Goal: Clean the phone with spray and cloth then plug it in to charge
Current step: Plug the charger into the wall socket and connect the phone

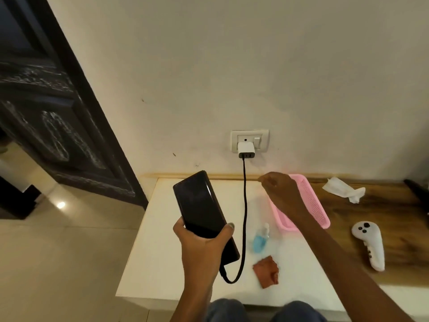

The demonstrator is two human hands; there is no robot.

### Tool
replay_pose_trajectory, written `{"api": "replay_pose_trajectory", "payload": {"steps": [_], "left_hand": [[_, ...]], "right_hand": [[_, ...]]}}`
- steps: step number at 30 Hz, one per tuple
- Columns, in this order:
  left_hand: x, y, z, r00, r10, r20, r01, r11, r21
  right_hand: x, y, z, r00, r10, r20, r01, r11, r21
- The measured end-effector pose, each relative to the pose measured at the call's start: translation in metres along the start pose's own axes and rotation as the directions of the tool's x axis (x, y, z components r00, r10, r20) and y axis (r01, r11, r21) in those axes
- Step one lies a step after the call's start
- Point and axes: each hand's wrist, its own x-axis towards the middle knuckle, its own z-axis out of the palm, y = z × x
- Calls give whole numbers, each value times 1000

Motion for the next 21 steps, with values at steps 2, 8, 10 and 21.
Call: {"api": "replay_pose_trajectory", "payload": {"steps": [2, 8, 10, 21], "left_hand": [[-3, 1, -1, 1000, 31, 3, -31, 999, 37], [-16, 2, -4, 984, 179, -1, -176, 971, 163], [-19, 4, -4, 976, 218, 0, -214, 958, 192], [-30, 20, -12, 984, 105, 141, -108, 994, 12]], "right_hand": [[-43, -17, -5, 998, -11, 61, -5, 966, 259], [-136, -53, 4, 916, 7, 402, -236, 819, 524], [-148, -61, 7, 877, 66, 475, -350, 765, 540], [-163, -87, -10, 854, 111, 509, -487, 516, 705]]}}
